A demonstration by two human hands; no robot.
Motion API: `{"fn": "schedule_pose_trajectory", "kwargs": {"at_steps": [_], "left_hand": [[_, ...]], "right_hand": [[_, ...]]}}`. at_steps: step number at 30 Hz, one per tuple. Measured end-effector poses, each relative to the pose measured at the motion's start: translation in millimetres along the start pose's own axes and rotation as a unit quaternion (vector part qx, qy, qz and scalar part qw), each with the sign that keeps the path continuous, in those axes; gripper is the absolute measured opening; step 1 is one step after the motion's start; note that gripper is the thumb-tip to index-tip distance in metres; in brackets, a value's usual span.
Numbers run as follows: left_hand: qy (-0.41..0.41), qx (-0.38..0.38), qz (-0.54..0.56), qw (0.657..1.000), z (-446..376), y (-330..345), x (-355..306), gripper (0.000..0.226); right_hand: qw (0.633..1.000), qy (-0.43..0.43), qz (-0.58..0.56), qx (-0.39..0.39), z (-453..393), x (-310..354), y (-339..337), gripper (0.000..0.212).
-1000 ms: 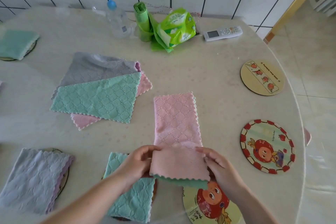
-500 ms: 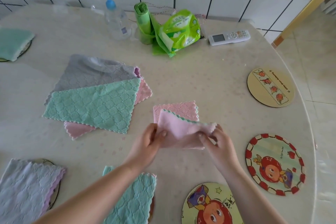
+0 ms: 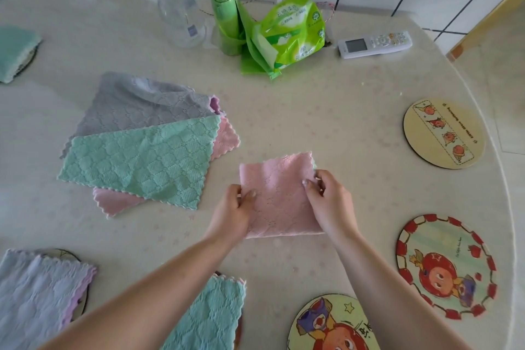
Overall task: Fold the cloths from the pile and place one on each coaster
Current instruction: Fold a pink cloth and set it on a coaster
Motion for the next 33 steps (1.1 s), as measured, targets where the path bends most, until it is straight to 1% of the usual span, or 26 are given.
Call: {"fn": "schedule_pose_trajectory", "kwargs": {"at_steps": [2, 4, 5, 6, 7, 8, 9, 10, 12, 14, 17, 19, 20, 21, 24, 25, 28, 29, 30, 32, 33], "left_hand": [[-0.021, 0.010, 0.019, 1.000, 0.7, -0.9, -1.4, 0.022], [-0.026, -0.004, 0.064, 0.998, 5.1, -2.4, -2.8, 0.023], [-0.005, -0.027, 0.070, 0.997, 9.7, -4.4, -4.2, 0.028], [0.040, -0.061, 0.046, 0.996, 14.7, -7.2, -4.6, 0.031], [0.103, -0.091, -0.001, 0.991, 19.8, -9.7, -5.5, 0.033], [0.171, -0.105, -0.051, 0.978, 24.1, -10.7, -6.4, 0.034], [0.235, -0.098, -0.099, 0.962, 25.9, -8.9, -8.4, 0.036], [0.289, -0.077, -0.144, 0.943, 24.8, -4.6, -9.3, 0.040], [0.356, -0.021, -0.230, 0.906, 18.6, 8.2, -13.0, 0.046], [0.384, 0.029, -0.312, 0.868, 9.1, 20.5, -12.4, 0.050], [0.413, 0.068, -0.401, 0.815, -2.4, 29.1, -3.6, 0.053], [0.422, 0.076, -0.430, 0.794, -7.4, 28.7, 2.2, 0.051], [0.422, 0.076, -0.439, 0.789, -9.8, 27.7, 3.1, 0.052], [0.411, 0.075, -0.448, 0.790, -11.6, 26.0, 3.7, 0.054], [0.340, 0.074, -0.468, 0.812, -16.3, 18.5, 5.3, 0.070], [0.323, 0.073, -0.478, 0.813, -17.8, 16.1, 5.6, 0.074], [0.277, 0.082, -0.493, 0.820, -17.6, 9.0, 1.4, 0.080], [0.253, 0.080, -0.483, 0.835, -16.7, 5.2, -0.3, 0.079], [0.224, 0.068, -0.456, 0.858, -14.4, -0.8, -0.6, 0.076], [0.188, -0.006, -0.358, 0.915, -6.8, -17.5, 5.5, 0.073], [0.177, -0.038, -0.307, 0.934, -2.2, -26.4, 10.1, 0.070]], "right_hand": [[1.000, 0.008, -0.009, -0.005, -0.5, 0.5, 0.1, 0.026], [0.998, 0.013, -0.042, -0.034, 2.3, 1.4, -2.4, 0.031], [0.996, 0.010, -0.063, -0.056, 5.4, 1.8, -4.6, 0.031], [0.994, -0.003, -0.074, -0.081, 9.0, 0.4, -6.8, 0.030], [0.992, -0.035, -0.067, -0.105, 13.6, -0.4, -8.7, 0.031], [0.988, -0.086, -0.043, -0.124, 17.7, -1.1, -9.3, 0.032], [0.980, -0.147, -0.012, -0.132, 21.2, -0.8, -7.3, 0.033], [0.971, -0.202, 0.022, -0.127, 24.1, 1.0, -3.4, 0.035], [0.956, -0.261, 0.104, -0.086, 26.5, 6.4, 8.9, 0.041], [0.942, -0.272, 0.192, -0.038, 26.2, 7.1, 23.7, 0.048], [0.927, -0.255, 0.275, -0.017, 21.7, -5.8, 33.9, 0.052], [0.915, -0.253, 0.314, -0.024, 19.2, -14.8, 33.3, 0.050], [0.910, -0.253, 0.326, -0.030, 18.1, -17.3, 31.4, 0.051], [0.908, -0.250, 0.334, -0.032, 16.9, -19.2, 29.6, 0.053], [0.907, -0.218, 0.360, -0.018, 13.6, -22.9, 24.9, 0.063], [0.907, -0.212, 0.364, -0.013, 13.2, -23.2, 23.8, 0.065], [0.923, -0.201, 0.329, -0.003, 14.6, -22.0, 17.5, 0.067], [0.934, -0.188, 0.305, -0.004, 15.1, -21.9, 13.2, 0.066], [0.946, -0.171, 0.274, -0.016, 16.8, -22.7, 7.6, 0.063], [0.965, -0.150, 0.204, -0.067, 22.8, -25.2, -5.3, 0.056], [0.970, -0.141, 0.176, -0.085, 25.5, -25.8, -9.5, 0.053]]}}
Point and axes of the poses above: each hand's wrist, its own z-axis away from the middle knuckle, its own y-axis out of the palm, x = y × z, the point moved 2 cm from there along -z, towards the middle knuckle, and after that the axes turned 3 degrees about y, right-handed, at the moved point
